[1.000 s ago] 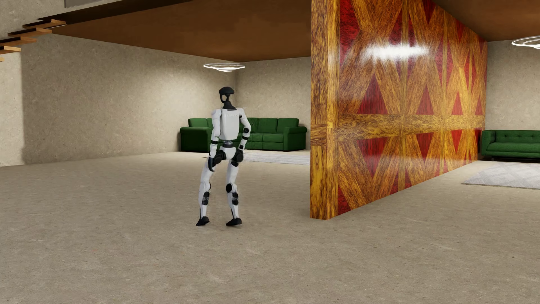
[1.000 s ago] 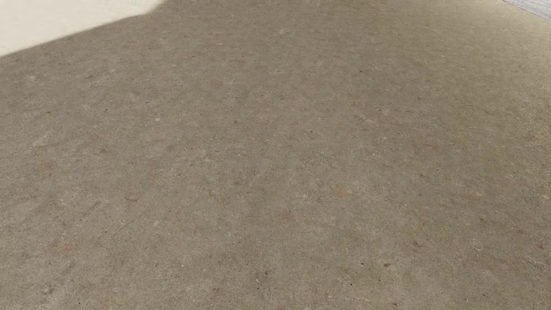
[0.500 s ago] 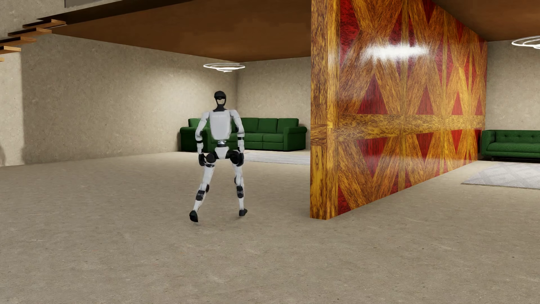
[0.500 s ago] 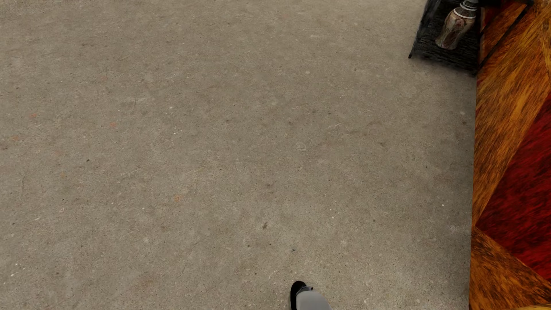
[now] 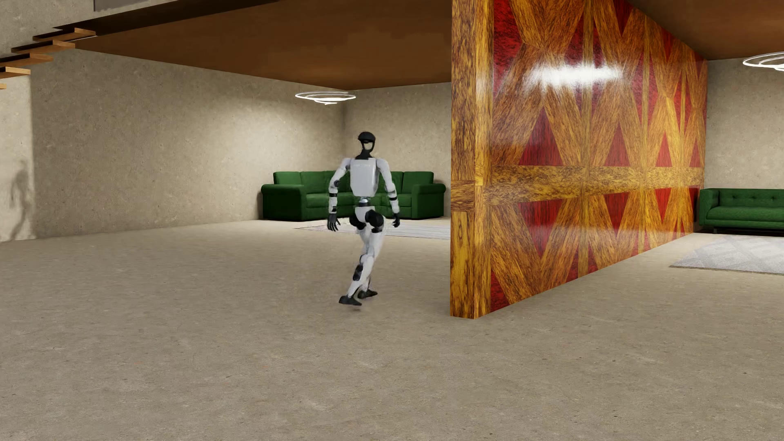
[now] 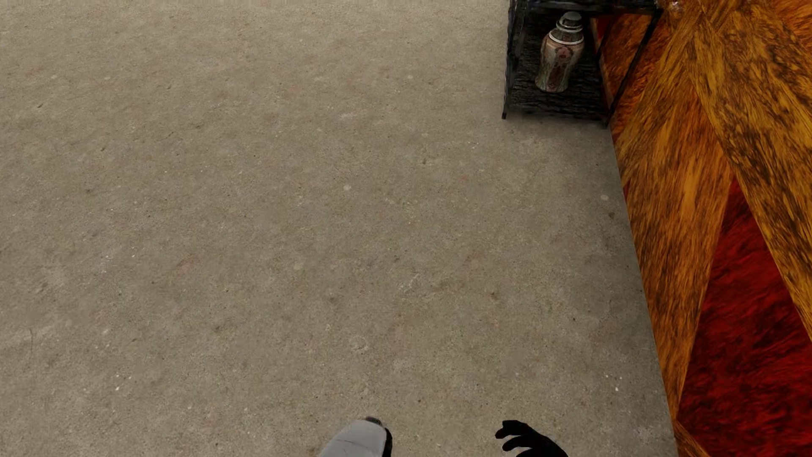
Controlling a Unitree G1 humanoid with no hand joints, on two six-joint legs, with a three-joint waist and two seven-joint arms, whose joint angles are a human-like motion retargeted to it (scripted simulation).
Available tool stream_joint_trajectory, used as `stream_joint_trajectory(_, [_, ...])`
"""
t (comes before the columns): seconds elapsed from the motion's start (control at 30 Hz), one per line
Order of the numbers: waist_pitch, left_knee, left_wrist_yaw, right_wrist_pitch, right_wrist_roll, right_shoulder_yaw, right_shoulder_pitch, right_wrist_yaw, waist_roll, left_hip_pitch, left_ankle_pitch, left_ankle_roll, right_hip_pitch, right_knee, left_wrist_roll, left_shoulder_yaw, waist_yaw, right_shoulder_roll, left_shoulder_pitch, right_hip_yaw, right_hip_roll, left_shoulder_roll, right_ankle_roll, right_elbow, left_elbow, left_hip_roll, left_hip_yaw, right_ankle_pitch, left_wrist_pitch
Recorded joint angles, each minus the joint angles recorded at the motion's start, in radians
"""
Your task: Circle the corner
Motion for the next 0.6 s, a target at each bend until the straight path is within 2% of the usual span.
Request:
stream_joint_trajectory(0.03, [-0.022,-0.148,0.0,0.0,0.0,-0.027,-0.038,0.0,0.003,-0.02,0.004,0.0,0.052,-0.009,0.0,-0.004,0.018,-0.014,0.024,0.0,-0.008,0.0,0.0,-0.048,0.002,0.003,0.0,-0.031,0.0])
stream_joint_trajectory(0.07, [-0.036,-0.181,0.0,0.0,0.0,-0.061,-0.059,0.0,0.012,-0.045,-0.029,0.0,0.099,-0.009,0.0,-0.006,0.043,-0.024,0.038,0.0,-0.022,0.003,0.0,-0.085,0.005,0.017,0.0,-0.034,0.0])
stream_joint_trajectory(0.1, [-0.036,-0.137,0.0,0.0,0.0,-0.09,-0.071,0.0,0.003,-0.061,-0.024,0.0,0.139,0.008,0.0,-0.003,0.094,-0.024,0.052,0.0,-0.079,0.003,0.0,-0.106,0.009,0.023,0.0,-0.004,0.0])
stream_joint_trajectory(0.13, [-0.039,0.003,0.0,0.0,0.0,-0.109,-0.065,0.0,-0.019,-0.109,0.058,0.0,0.155,0.062,0.0,-0.017,0.115,-0.016,0.05,0.0,-0.132,0.002,0.0,-0.11,0.033,0.012,0.0,0.069,0.0])
stream_joint_trajectory(0.17, [-0.025,0.141,0.0,0.0,0.0,-0.112,-0.041,0.0,-0.062,-0.127,0.076,0.0,0.149,0.173,0.0,-0.041,0.109,0.015,0.03,0.0,-0.195,0.0,0.0,-0.076,0.09,-0.035,0.0,0.209,0.0])
stream_joint_trajectory(0.2, [-0.014,0.211,0.0,0.0,0.0,-0.11,-0.011,0.0,-0.069,-0.076,0.027,0.0,0.095,0.357,0.0,-0.046,0.081,0.026,-0.008,0.0,-0.219,-0.009,0.0,-0.039,0.126,-0.062,0.0,0.374,0.0])
stream_joint_trajectory(0.23, [-0.023,0.234,0.0,0.0,0.0,-0.056,0.002,0.0,-0.055,-0.029,-0.038,0.0,-0.036,0.63,0.0,-0.02,0.047,0.019,-0.016,0.0,-0.189,-0.026,0.0,0.0,0.101,-0.077,0.0,0.5,0.0])
stream_joint_trajectory(0.27, [-0.01,0.199,0.0,0.0,0.0,0.009,0.005,0.0,-0.066,0.066,-0.056,0.0,-0.146,0.853,0.0,-0.004,-0.029,0.026,-0.03,0.0,-0.194,-0.036,0.0,0.054,0.057,-0.12,0.0,0.49,0.0])
stream_joint_trajectory(0.3, [0.002,0.145,0.0,0.0,0.0,0.072,0.022,0.0,-0.046,0.164,-0.049,0.0,-0.235,0.965,0.0,0.015,-0.113,0.034,-0.054,0.0,-0.158,-0.043,0.0,0.118,0.007,-0.135,0.0,0.468,0.0])
stream_joint_trajectory(0.33, [-0.002,0.091,0.0,0.0,0.0,0.077,0.075,0.0,-0.018,0.243,-0.047,0.0,-0.356,1.013,0.0,0.049,-0.192,0.035,-0.088,0.0,-0.132,-0.056,0.0,0.131,-0.059,-0.141,0.0,0.465,0.0])
stream_joint_trajectory(0.37, [0.004,0.023,0.0,0.0,0.0,0.053,0.148,0.0,0.012,0.352,-0.047,0.0,-0.443,0.954,0.0,0.055,-0.256,0.031,-0.114,0.0,-0.104,-0.064,0.0,0.132,-0.131,-0.14,0.0,0.488,0.0])
stream_joint_trajectory(0.4, [0.01,-0.033,0.0,0.0,0.0,0.15,0.143,0.0,0.01,0.449,-0.051,0.0,-0.513,0.795,0.0,0.097,-0.299,0.071,-0.143,0.0,-0.086,-0.059,0.0,0.313,-0.197,-0.137,0.0,0.561,0.0])
stream_joint_trajectory(0.43, [0.01,-0.085,0.0,0.0,0.0,0.217,0.198,0.0,0.024,0.542,-0.056,0.0,-0.571,0.583,0.0,0.139,-0.345,0.048,-0.172,0.0,-0.074,-0.061,0.0,0.303,-0.281,-0.125,0.0,0.663,0.0])
stream_joint_trajectory(0.47, [0.002,-0.126,0.0,0.0,0.0,0.255,0.24,0.0,0.028,0.62,-0.077,0.0,-0.618,0.364,0.0,0.14,-0.383,0.046,-0.199,0.0,-0.072,-0.059,0.0,0.332,-0.344,-0.114,0.0,0.719,0.0])
stream_joint_trajectory(0.5, [-0.003,-0.146,0.0,0.0,0.0,0.279,0.274,0.0,0.016,0.691,-0.111,0.0,-0.638,0.159,0.0,0.171,-0.415,0.052,-0.237,0.0,-0.083,-0.046,0.0,0.358,-0.401,-0.107,0.0,0.59,0.0])
stream_joint_trajectory(0.53, [-0.013,-0.15,0.0,0.0,0.0,0.317,0.305,0.0,0.007,0.737,-0.152,0.0,-0.664,0.039,0.0,0.183,-0.448,0.05,-0.27,0.0,-0.097,-0.033,0.0,0.366,-0.443,-0.099,0.0,0.274,0.0])
stream_joint_trajectory(0.57, [-0.022,-0.14,0.0,0.0,0.0,0.331,0.332,0.0,0.0,0.77,-0.193,0.0,-0.693,0.067,0.0,0.209,-0.479,0.053,-0.292,0.0,-0.114,-0.024,0.0,0.376,-0.467,-0.08,0.0,0.055,0.0])
stream_joint_trajectory(0.6, [-0.018,-0.118,0.0,0.0,0.0,0.354,0.353,0.0,0.0,0.802,-0.195,0.0,-0.717,0.058,0.0,0.229,-0.516,0.055,-0.304,0.0,-0.111,-0.022,0.0,0.386,-0.472,-0.059,0.0,0.033,0.0])
